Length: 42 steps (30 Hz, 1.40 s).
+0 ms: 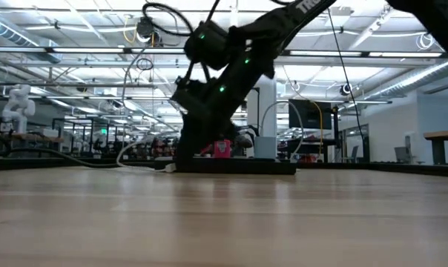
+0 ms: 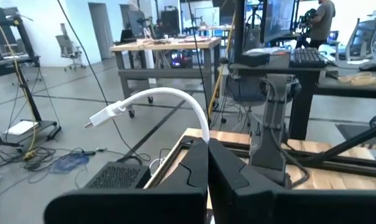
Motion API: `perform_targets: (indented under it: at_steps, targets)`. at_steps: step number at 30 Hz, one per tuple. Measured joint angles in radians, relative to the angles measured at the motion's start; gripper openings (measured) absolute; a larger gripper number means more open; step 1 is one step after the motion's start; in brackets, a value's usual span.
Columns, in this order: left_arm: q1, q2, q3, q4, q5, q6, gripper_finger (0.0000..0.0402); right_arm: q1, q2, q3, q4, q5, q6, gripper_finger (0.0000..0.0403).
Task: Insert USB
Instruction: Insert the white USB cable into the pink charger adapter
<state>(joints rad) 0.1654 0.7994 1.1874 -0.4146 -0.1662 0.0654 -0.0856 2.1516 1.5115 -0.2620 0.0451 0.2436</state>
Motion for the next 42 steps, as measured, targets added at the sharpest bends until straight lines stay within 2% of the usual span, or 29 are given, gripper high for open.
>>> perform_targets:
  at_steps: [10, 15, 18, 23, 25, 30, 33, 42]
  targets:
    - [0.000, 0.003, -0.002, 0.001, 0.000, 0.002, 0.0000, -0.008, 0.101, 0.058, 0.100, 0.013, 0.032, 0.0139]
    - [0.000, 0.003, -0.002, -0.009, 0.001, 0.002, 0.0000, -0.019, 0.107, 0.058, 0.117, 0.065, 0.015, 0.0130]
    - [0.000, 0.003, -0.002, -0.017, 0.002, 0.000, 0.0000, -0.028, 0.107, 0.058, 0.141, 0.068, -0.019, 0.0105]
    - [0.000, 0.003, -0.002, -0.015, 0.005, 0.000, 0.0000, -0.034, 0.107, 0.053, 0.140, 0.057, -0.077, 0.0025]
    - [0.000, 0.002, -0.002, -0.015, 0.005, 0.000, 0.0000, -0.033, 0.107, 0.050, 0.131, 0.056, -0.098, 0.0007]
    - [0.000, 0.001, -0.002, -0.014, 0.005, 0.001, 0.0000, -0.026, 0.100, 0.049, 0.093, -0.024, -0.110, 0.0005]
    - [0.000, 0.001, -0.002, -0.015, 0.005, 0.001, 0.0000, -0.017, 0.092, 0.049, 0.099, 0.003, -0.110, 0.0010]
    - [0.000, 0.000, -0.002, -0.022, 0.012, 0.002, 0.0000, -0.024, 0.091, 0.049, 0.142, 0.041, -0.110, 0.0104]
